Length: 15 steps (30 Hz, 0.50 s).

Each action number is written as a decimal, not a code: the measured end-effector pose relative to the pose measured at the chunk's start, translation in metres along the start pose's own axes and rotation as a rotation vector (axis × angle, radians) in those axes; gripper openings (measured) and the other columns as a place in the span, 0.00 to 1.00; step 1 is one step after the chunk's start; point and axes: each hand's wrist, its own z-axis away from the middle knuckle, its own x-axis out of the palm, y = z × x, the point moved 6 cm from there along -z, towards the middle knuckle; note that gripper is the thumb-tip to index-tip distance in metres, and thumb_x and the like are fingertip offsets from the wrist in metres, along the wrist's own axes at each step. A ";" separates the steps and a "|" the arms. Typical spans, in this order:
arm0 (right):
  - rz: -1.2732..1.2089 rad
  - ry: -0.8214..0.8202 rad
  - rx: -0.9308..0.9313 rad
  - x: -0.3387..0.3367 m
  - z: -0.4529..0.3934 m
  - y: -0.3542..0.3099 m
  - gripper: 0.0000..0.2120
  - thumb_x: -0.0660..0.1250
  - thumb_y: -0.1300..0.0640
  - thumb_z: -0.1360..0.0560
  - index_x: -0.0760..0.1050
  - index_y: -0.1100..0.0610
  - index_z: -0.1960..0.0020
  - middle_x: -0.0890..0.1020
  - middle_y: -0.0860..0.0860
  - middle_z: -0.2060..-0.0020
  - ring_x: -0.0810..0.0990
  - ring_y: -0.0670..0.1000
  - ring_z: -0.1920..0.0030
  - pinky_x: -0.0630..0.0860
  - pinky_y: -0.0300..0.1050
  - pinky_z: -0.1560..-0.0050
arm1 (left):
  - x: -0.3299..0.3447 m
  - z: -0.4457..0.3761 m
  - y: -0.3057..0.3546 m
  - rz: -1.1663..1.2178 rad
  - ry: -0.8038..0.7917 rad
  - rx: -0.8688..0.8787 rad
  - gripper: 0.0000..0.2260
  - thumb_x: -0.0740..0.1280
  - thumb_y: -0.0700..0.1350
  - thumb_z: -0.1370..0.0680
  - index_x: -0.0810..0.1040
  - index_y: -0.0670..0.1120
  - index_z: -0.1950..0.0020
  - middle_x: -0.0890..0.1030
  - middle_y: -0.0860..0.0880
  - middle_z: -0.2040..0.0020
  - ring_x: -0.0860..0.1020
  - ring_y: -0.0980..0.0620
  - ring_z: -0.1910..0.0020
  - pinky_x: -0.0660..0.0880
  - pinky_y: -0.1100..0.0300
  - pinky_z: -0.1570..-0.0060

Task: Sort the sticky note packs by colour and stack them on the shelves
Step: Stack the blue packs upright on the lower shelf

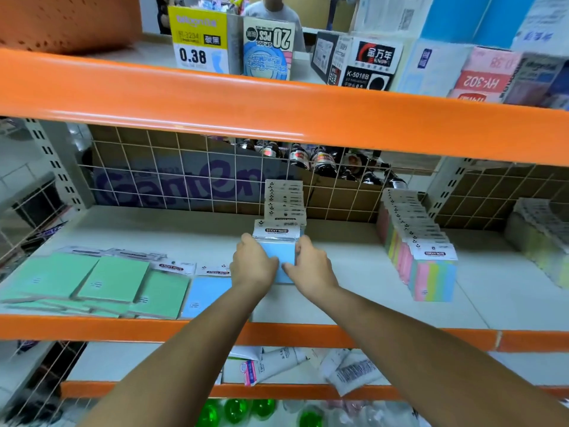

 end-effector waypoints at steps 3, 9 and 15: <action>0.041 0.018 -0.003 -0.004 -0.007 0.009 0.11 0.67 0.58 0.25 0.67 0.56 0.46 0.79 0.58 0.52 0.77 0.60 0.50 0.72 0.48 0.56 | 0.013 -0.002 0.003 0.012 -0.010 0.025 0.16 0.68 0.42 0.26 0.66 0.41 0.43 0.73 0.42 0.42 0.74 0.40 0.44 0.72 0.49 0.48; 0.036 0.043 0.034 0.002 -0.018 0.024 0.15 0.68 0.58 0.25 0.67 0.58 0.43 0.79 0.57 0.47 0.77 0.60 0.46 0.76 0.51 0.50 | 0.028 -0.006 0.002 -0.062 -0.034 0.094 0.16 0.65 0.41 0.25 0.65 0.44 0.39 0.72 0.43 0.41 0.75 0.40 0.45 0.70 0.51 0.51; 0.093 0.078 0.019 0.005 -0.028 0.023 0.15 0.66 0.58 0.24 0.66 0.58 0.40 0.79 0.57 0.46 0.78 0.61 0.46 0.72 0.47 0.55 | 0.032 -0.013 -0.007 -0.048 -0.046 0.122 0.18 0.61 0.37 0.27 0.63 0.47 0.39 0.75 0.42 0.48 0.76 0.39 0.51 0.74 0.47 0.52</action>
